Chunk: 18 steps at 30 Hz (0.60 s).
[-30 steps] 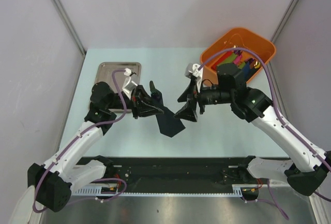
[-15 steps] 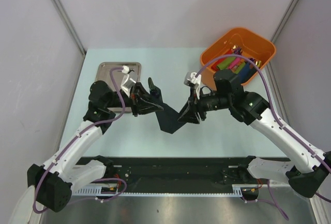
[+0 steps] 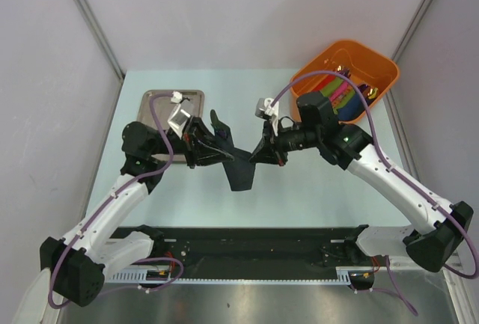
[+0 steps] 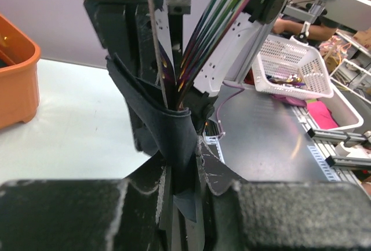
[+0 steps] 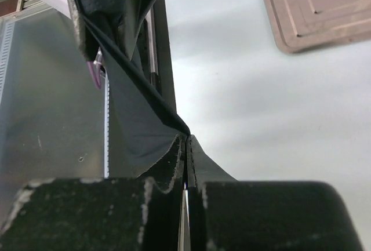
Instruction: Place the utensils on the paper napkin and roll it up
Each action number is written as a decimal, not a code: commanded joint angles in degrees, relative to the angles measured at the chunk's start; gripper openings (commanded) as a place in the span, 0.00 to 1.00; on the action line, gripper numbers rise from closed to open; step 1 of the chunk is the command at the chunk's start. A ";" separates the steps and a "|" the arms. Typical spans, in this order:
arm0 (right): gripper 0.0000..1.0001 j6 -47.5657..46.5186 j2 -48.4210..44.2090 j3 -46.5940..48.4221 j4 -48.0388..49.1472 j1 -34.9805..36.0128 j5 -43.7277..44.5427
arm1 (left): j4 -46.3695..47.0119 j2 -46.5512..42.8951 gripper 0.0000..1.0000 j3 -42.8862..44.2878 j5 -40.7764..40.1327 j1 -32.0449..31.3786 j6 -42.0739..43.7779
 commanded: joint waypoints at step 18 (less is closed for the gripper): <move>0.22 0.77 6.50 3.52 6.17 -1.85 2.40 | 16.60 -0.24 0.00 0.07 -3.67 -3.01 -14.08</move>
